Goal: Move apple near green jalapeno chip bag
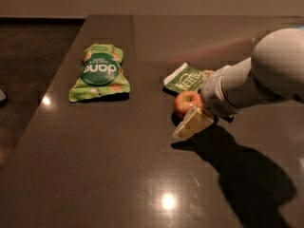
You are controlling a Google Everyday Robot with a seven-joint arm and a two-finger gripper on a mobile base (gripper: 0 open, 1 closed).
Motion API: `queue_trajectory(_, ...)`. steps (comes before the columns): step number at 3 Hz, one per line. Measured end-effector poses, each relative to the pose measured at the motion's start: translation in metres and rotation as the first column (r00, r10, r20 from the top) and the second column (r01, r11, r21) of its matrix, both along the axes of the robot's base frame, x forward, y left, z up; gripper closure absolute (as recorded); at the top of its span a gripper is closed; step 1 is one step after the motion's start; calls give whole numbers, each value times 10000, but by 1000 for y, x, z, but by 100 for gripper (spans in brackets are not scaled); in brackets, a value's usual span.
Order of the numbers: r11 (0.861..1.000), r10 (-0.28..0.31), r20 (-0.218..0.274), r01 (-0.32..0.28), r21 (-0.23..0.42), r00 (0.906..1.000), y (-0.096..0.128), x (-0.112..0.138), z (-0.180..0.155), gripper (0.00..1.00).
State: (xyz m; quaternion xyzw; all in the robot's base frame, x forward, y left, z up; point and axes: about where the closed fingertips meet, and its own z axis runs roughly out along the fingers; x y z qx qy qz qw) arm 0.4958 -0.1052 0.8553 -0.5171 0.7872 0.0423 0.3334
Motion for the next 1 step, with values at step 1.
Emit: queue_trajectory(1,10000,0,1,0,0,10000,0,0,0,0)
